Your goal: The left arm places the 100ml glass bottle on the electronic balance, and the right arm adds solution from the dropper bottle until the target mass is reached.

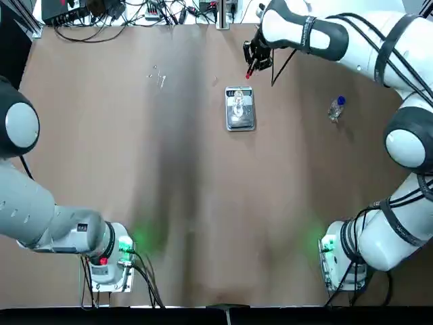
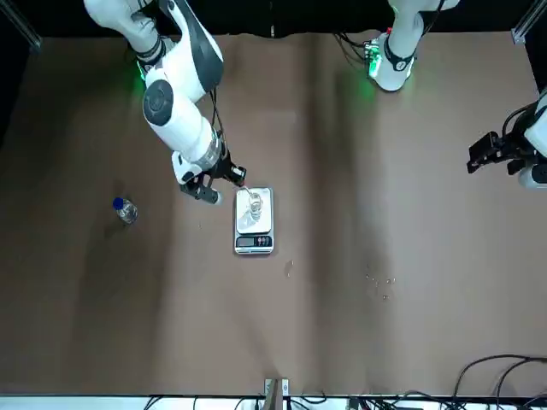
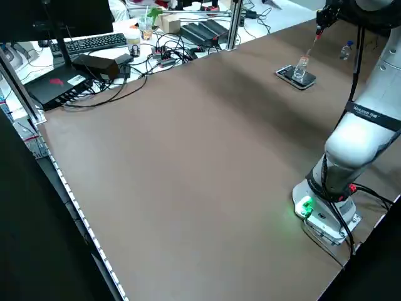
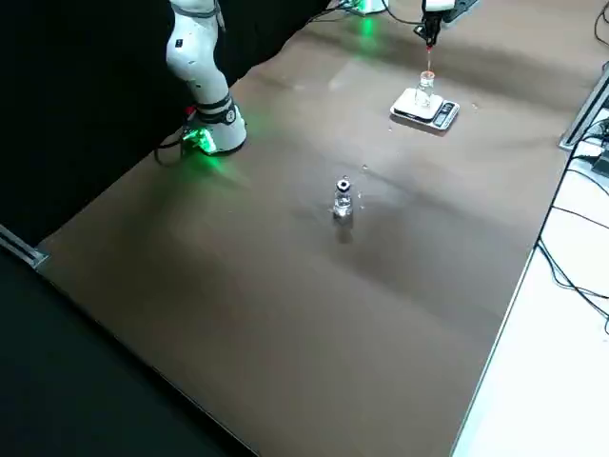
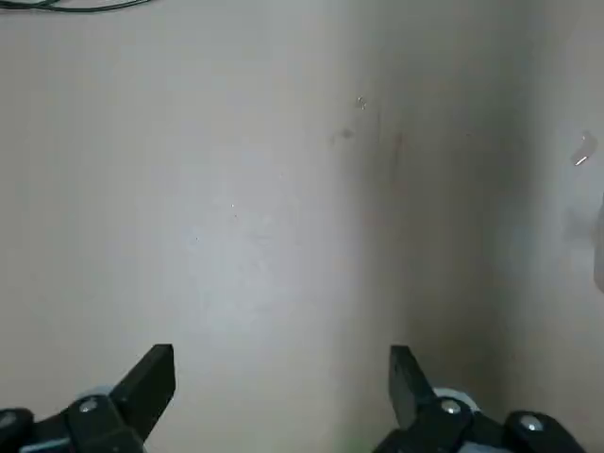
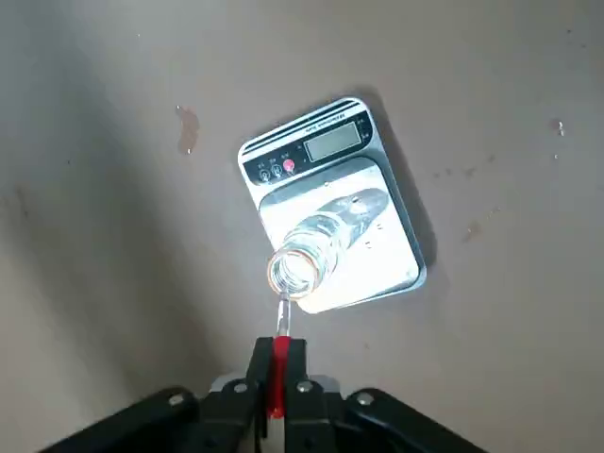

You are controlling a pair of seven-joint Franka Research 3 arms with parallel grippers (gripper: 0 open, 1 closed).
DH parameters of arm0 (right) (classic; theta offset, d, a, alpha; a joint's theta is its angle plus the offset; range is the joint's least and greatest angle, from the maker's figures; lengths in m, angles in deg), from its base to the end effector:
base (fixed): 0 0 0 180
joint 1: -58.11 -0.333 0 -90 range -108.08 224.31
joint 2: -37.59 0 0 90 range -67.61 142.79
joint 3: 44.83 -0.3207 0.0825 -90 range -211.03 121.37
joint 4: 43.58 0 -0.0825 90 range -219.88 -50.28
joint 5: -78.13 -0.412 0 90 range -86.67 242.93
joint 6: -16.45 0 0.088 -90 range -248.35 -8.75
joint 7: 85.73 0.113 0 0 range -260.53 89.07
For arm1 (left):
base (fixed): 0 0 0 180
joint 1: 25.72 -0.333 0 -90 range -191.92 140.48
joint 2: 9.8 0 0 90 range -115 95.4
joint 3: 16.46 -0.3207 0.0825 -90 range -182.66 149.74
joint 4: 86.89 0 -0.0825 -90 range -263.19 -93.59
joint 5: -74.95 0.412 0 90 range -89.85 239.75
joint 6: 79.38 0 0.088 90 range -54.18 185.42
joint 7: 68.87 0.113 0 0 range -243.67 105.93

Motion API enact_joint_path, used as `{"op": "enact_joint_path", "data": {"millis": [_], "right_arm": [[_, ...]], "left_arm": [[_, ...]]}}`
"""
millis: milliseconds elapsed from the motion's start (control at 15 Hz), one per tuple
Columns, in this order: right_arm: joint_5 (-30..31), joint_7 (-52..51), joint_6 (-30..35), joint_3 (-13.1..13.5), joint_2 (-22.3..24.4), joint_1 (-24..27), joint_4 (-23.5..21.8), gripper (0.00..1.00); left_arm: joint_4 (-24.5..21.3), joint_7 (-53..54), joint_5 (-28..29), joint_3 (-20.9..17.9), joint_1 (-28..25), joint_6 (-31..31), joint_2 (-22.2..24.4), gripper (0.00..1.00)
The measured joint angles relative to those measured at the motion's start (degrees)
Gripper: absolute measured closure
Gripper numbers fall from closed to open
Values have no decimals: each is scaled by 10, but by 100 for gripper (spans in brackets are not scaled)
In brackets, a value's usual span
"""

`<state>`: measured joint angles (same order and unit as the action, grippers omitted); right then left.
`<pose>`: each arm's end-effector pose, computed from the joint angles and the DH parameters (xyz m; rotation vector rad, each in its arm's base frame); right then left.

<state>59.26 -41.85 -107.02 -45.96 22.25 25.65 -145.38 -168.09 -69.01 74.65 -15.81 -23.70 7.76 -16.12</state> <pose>0.5502 0.3821 0.4056 -2.8014 0.4927 0.1375 0.6119 -0.0287 0.6293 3.1345 -0.0695 -0.0106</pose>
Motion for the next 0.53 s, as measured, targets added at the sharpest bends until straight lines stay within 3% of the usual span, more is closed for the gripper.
{"op": "enact_joint_path", "data": {"millis": [533], "right_arm": [[16, 0, -12, 0, -21, -2, 0, 92]], "left_arm": [[0, 0, 0, 0, 0, 0, 0, 0]]}}
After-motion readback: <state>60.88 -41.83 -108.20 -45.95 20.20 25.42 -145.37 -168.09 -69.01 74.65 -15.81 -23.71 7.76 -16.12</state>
